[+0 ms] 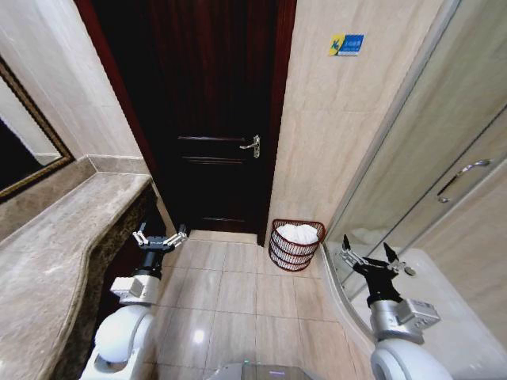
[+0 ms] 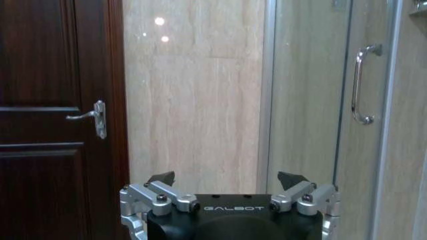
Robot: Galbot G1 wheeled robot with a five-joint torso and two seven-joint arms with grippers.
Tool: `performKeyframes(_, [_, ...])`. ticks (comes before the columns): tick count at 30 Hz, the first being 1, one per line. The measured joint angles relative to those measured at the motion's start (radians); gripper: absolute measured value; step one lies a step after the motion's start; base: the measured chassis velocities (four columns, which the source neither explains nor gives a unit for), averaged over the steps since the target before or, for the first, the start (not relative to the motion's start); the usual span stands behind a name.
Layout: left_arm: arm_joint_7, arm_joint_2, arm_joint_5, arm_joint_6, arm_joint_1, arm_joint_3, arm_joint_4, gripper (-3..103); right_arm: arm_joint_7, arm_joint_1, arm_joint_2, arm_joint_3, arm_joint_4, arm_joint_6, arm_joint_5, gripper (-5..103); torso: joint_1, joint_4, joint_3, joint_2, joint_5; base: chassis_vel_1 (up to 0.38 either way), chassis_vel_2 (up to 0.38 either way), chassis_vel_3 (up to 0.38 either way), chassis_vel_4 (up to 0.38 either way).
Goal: Discard the used towel into the hamper.
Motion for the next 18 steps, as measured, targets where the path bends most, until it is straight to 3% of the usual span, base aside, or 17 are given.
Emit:
performKeyframes(8, [-0.008, -0.012, -0.002, -0.03, -0.003, -0.001, 0.03, 100, 0.005, 0.018, 0.003, -0.029, 0.0, -0.004, -0.017, 100, -0.001, -0.0001, -0.002, -0.004, 0.0, 0.039, -0.028, -0.027, 0.034])
performKeyframes(18, [-0.009, -0.005, -0.003, -0.038, -0.032, -0.001, 0.078, 100, 0.012, 0.037, 0.013, -0.047, 0.0, 0.001, -0.046, 100, -0.004, 0.0, -0.005, -0.008, -0.0001, 0.138, -0.13, -0.128, 0.132])
